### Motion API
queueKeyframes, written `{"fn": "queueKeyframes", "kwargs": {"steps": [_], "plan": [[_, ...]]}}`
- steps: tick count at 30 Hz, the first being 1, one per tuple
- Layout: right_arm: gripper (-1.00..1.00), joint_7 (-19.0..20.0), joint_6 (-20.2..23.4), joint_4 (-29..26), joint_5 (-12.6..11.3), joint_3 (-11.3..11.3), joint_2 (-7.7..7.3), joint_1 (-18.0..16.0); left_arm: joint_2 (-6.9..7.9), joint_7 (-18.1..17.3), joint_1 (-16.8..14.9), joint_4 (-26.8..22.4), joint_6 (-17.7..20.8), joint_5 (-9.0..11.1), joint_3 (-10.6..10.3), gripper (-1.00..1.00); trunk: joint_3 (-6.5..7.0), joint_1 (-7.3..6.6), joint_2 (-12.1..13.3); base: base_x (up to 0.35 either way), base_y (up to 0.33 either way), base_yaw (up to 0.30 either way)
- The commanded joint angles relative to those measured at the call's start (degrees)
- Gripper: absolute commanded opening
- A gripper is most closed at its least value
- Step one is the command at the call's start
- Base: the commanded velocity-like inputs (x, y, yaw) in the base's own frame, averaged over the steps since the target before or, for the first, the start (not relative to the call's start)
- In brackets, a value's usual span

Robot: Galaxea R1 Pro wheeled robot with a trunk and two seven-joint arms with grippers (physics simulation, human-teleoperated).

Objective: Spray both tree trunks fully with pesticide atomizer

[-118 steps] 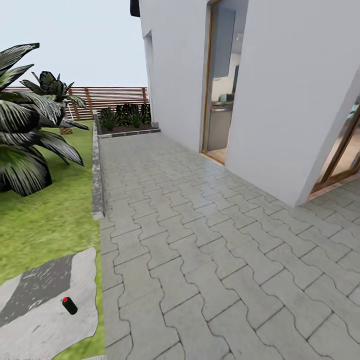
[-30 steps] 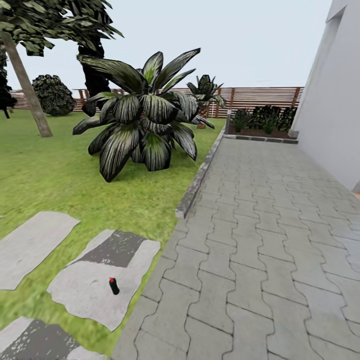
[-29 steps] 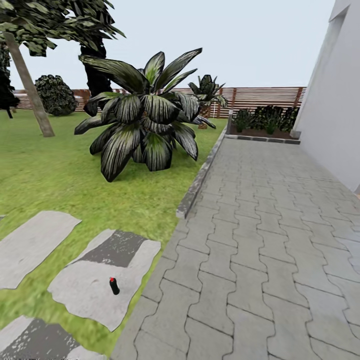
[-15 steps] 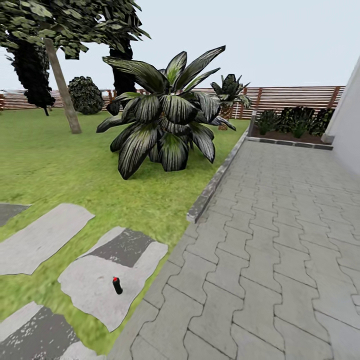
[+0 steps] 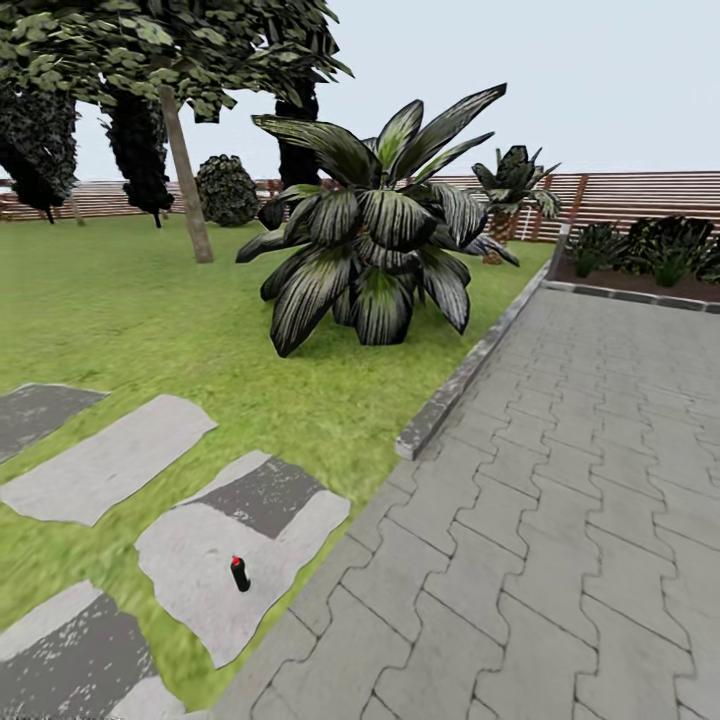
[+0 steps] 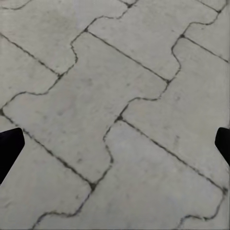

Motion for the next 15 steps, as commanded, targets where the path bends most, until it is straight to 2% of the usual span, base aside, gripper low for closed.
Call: {"fn": "queueKeyframes", "kwargs": {"steps": [1,15], "plan": [[1.00,-0.02,-0.17,0.05,0.07,0.02,-0.01,-0.02,0.00,0.02,-0.04,0.06,-0.19,0.11,0.03,1.00,-0.05,0.01,-0.02,0.195,-0.247,0.279],[1.00,-0.03,-0.17,0.06,0.07,0.02,-0.01,-0.02,-0.03,0.01,-0.04,0.06,-0.19,0.11,0.03,1.00,-0.05,0.01,-0.02,0.197,-0.246,0.279]]}}
